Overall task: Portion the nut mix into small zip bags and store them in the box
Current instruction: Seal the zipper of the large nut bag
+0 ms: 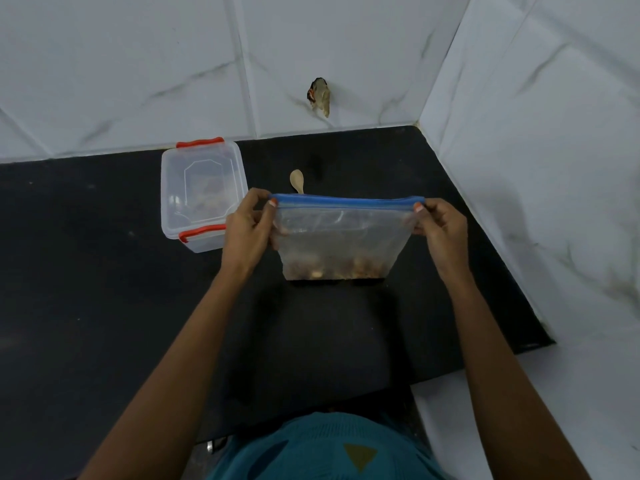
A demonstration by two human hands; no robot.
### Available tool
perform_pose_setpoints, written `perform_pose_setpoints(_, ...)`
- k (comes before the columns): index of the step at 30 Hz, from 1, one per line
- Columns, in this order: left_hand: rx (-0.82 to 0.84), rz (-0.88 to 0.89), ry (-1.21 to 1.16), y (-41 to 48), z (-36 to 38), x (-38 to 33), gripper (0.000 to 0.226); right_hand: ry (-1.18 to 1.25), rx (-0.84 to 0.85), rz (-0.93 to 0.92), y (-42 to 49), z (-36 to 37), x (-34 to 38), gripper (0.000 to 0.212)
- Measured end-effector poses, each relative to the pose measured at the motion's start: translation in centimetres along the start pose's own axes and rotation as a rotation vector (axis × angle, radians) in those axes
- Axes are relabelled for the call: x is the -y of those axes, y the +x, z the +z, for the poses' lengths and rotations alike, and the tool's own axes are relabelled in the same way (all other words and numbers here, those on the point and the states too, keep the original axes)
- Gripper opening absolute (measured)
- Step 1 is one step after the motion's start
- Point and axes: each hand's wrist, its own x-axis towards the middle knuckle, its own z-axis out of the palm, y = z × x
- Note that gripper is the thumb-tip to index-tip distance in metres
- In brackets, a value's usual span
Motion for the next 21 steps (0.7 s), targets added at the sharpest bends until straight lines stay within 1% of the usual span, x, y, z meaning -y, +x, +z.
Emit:
perform_pose_setpoints(3,-0.028,0.012,0.036,0.2,-0.2,0.0,0.007,0.002,0.037,0.03,0.3,-0.3,0.4,0.014)
perform_pose_setpoints(6,0.008,-0.019,-0.076,0.4,-0.7,-0.3,0.01,0.082,0.049,0.085,0.3,-0.6,0.4,0.01)
perform_pose_setpoints(8,0.036,-0.043,-0.101,0.5,-0.8,-0.4,0.011,0.065,0.013,0.101,0.4,-0.6,0.1,0.01)
perform_pose_setpoints(11,0.01,-0.046,-0.08,0.6,-0.7,-0.3,0.016,0.013,-0.019,0.113,0.6,-0.3,0.0,0.012)
perform_pose_setpoints(14,-0.028,-0.078,-0.039,0.4,-0.4,-0.5,0.018,-0.023,0.002,0.122,0.7,0.4,0.2,0.016)
perform_pose_setpoints(18,0.009,-0.144,0.034,0.5,-0.4,-1.2,0.021,-0.065,0.011,0.127,0.5,1.0,0.4,0.014)
perform_pose_setpoints(20,-0.006,-0.139,0.022,0.2,-0.3,-1.9,0.029,-0.087,0.032,0.119,0.4,0.9,0.3,0.014)
perform_pose_setpoints(21,-0.035,-0.104,0.05,-0.1,0.0,-2.3,0.035,-0.094,0.044,0.113,0.3,0.7,0.3,0.014)
